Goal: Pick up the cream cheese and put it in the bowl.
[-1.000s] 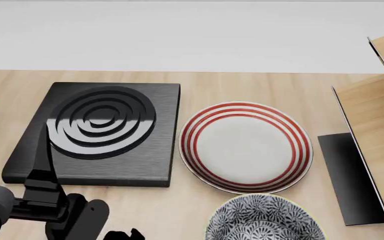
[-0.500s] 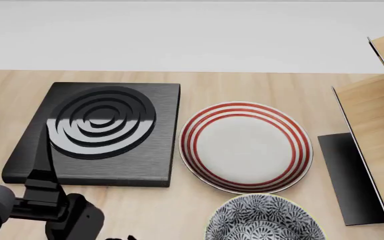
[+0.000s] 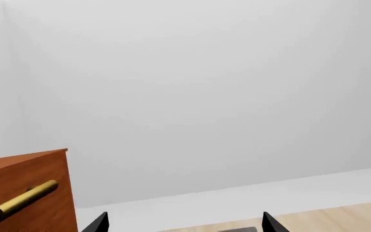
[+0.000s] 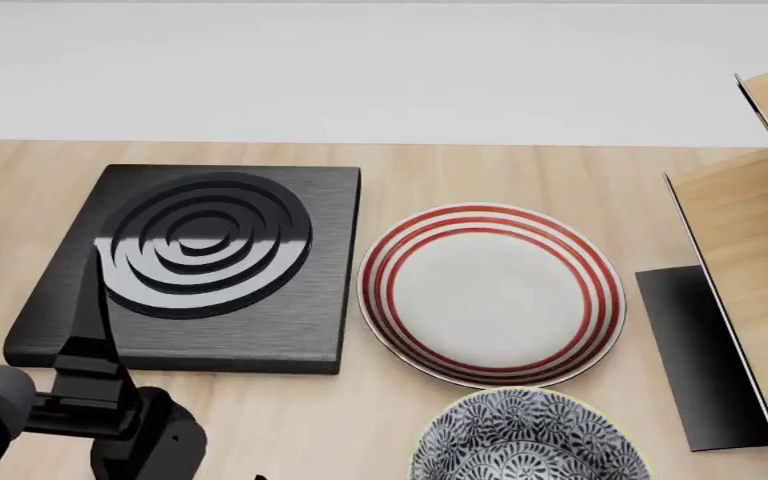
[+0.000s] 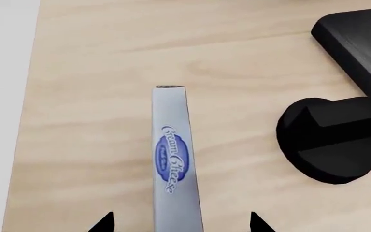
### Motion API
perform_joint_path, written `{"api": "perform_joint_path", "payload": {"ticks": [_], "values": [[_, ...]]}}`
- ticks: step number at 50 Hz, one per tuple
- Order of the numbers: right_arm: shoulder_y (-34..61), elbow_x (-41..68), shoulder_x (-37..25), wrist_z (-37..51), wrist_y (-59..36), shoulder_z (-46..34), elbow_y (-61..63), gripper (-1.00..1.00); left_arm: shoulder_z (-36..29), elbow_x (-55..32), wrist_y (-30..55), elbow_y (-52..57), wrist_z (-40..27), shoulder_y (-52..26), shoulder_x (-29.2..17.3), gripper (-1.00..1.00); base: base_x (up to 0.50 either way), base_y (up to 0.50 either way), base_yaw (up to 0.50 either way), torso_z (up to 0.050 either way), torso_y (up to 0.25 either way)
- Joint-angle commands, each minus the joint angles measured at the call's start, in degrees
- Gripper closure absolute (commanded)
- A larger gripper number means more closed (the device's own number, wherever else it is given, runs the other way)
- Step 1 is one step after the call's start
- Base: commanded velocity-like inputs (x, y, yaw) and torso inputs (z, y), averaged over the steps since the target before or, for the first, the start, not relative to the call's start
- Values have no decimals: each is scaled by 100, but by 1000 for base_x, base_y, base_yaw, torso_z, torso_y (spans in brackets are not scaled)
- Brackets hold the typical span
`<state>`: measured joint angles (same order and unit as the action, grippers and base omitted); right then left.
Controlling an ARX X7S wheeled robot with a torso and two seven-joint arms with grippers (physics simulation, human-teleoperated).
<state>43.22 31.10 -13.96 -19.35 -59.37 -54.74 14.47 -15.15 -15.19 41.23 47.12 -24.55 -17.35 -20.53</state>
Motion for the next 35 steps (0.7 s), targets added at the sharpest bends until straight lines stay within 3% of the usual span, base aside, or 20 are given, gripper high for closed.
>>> {"api": "perform_joint_path", "payload": {"ticks": [1, 35], "values": [[48, -100, 53, -102, 212, -148, -303, -100, -1, -24, -42, -50, -2, -10, -11, -100, 0, 0, 0, 0, 0], [63, -260, 208, -217, 593, -431, -857, -100, 46, -85, -251, -192, 7, 58, -73, -100, 0, 0, 0, 0, 0]]}}
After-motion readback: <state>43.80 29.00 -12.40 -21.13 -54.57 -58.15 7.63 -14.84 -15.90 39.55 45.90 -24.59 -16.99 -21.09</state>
